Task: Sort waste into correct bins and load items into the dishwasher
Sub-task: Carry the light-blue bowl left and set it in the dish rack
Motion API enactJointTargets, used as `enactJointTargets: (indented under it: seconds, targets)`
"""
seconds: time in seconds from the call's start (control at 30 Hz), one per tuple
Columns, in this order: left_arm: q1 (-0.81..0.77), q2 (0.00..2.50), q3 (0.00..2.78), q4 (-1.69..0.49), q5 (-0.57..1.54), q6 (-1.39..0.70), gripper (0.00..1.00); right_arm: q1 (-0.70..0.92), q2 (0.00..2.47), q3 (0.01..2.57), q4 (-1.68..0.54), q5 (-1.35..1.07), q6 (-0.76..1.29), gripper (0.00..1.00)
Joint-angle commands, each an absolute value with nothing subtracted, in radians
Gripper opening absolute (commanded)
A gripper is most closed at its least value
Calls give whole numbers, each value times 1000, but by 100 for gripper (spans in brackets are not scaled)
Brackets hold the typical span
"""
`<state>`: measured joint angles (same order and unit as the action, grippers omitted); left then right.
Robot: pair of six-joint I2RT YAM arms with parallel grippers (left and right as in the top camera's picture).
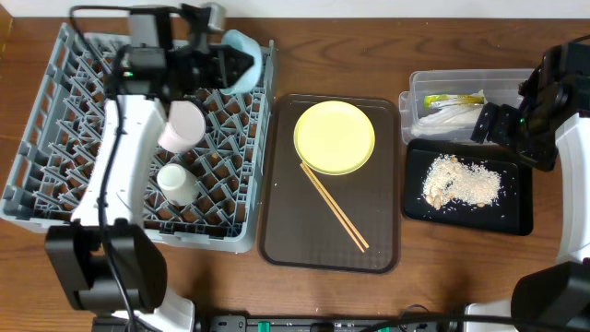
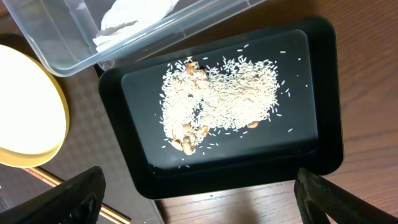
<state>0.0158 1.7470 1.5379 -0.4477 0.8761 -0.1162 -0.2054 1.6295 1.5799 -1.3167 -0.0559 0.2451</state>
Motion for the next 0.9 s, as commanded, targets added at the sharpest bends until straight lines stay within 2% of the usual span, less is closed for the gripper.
enactJointTargets:
  seconds: [0.0, 0.3, 0.7, 0.87]
  targets:
    - [85, 1804, 1547, -370, 1140, -344, 8, -202, 1612, 1589, -1317, -57, 254, 95]
    - [171, 1925, 1547, -341, 1153, -596, 7, -202, 1612, 1589, -1317, -57, 253, 95]
    - [187, 2026, 1547, -329, 1249, -646, 8, -202, 1612, 1589, -1317, -57, 254, 95]
    - [187, 2025, 1547, -221, 1327, -702, 7, -202, 1612, 1589, -1317, -57, 254, 95]
